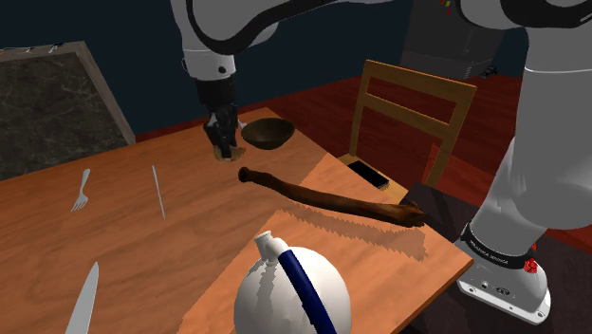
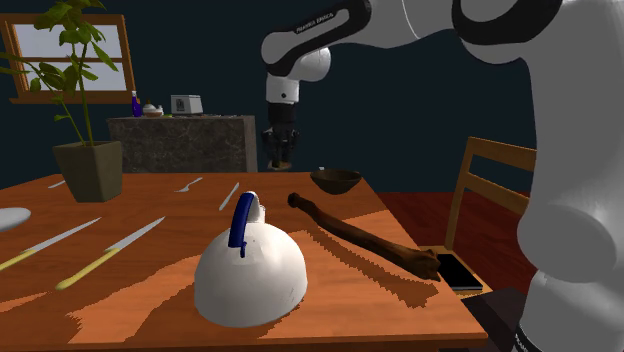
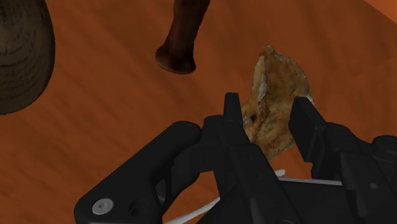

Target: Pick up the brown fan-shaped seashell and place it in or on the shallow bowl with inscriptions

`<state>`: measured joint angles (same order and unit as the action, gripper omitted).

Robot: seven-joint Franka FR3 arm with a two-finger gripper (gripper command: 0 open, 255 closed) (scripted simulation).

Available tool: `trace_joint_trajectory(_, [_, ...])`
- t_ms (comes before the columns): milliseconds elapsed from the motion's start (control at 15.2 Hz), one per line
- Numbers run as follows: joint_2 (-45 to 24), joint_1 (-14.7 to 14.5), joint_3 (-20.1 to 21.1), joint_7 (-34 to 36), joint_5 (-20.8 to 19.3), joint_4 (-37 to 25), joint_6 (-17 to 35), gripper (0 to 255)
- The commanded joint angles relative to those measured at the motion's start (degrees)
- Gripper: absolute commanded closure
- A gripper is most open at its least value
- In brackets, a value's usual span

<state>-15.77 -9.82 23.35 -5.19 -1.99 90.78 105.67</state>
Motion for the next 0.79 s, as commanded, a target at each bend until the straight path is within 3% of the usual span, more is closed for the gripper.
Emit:
trace_joint_trajectory(0, [0.54,1.76,-0.81,-2.66,0.45,0.29,-0.31,255])
trace_joint_trajectory(726, [-3.50,9.64,-5.46,-15.43,0.36,-6.17,-3.42,255])
